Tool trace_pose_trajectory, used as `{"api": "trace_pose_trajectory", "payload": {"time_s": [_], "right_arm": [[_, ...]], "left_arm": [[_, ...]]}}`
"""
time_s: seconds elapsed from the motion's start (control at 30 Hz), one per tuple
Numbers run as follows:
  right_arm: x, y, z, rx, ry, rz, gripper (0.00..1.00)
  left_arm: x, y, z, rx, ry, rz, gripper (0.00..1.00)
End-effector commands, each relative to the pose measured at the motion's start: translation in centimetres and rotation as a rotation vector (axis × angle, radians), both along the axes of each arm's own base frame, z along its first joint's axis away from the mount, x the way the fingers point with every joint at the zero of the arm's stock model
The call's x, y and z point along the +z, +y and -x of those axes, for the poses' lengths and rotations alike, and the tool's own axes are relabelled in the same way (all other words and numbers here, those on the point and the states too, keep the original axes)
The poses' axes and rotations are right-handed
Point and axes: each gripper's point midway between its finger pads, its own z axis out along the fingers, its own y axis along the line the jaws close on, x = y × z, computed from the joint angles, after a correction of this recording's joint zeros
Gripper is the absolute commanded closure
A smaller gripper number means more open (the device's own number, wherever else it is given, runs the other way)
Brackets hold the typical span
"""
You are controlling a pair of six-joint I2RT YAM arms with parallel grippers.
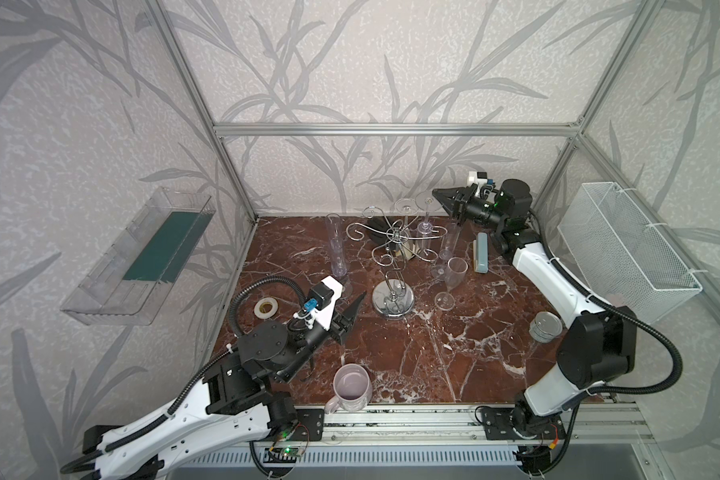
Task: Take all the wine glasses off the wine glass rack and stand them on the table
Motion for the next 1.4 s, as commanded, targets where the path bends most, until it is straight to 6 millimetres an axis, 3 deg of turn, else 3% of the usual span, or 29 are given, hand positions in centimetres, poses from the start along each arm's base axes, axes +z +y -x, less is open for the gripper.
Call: {"api": "trace_pose_trajectory", "payload": {"time_s": [0.0, 0.2, 0.37, 0.57, 0.7, 0.97, 1.23, 1.37], "right_arm": [[3.1, -0.3, 0.3, 0.009, -0.123, 0.026, 1.00], [5.5, -0.7, 0.2, -0.012, -0.268, 0.131, 1.00], [8.6, -1.7, 1.5, -0.089, -0.470, 0.243, 1.00], [12.1, -3.0, 5.3, -0.214, -0.786, 0.392, 1.00], [13.4, -2.8, 8.7, -0.263, -0.999, 0.538, 1.00], [12.9, 1.0, 16.2, -0.216, -1.394, 0.794, 1.00], [10.0, 4.2, 22.0, -0.179, -1.730, 1.014, 1.00], [8.4, 5.3, 23.9, -0.165, -1.849, 1.112, 1.00]], "left_arm": [[-0.6, 0.2, -0.2, 0.016, 0.009, -0.015, 0.50], [-0.4, 0.3, -0.1, 0.014, 0.008, -0.011, 0.50], [0.1, 0.7, 0.0, 0.018, 0.000, 0.019, 0.50], [1.7, 1.0, 0.4, 0.004, -0.017, 0.101, 0.49], [2.7, 0.8, 0.5, -0.012, -0.016, 0.147, 0.48], [5.4, 0.0, 0.7, -0.062, 0.035, 0.242, 0.40], [7.4, -2.4, 1.2, -0.173, 0.105, 0.201, 0.35], [8.4, -3.1, 1.2, -0.227, 0.139, 0.233, 0.35]]}}
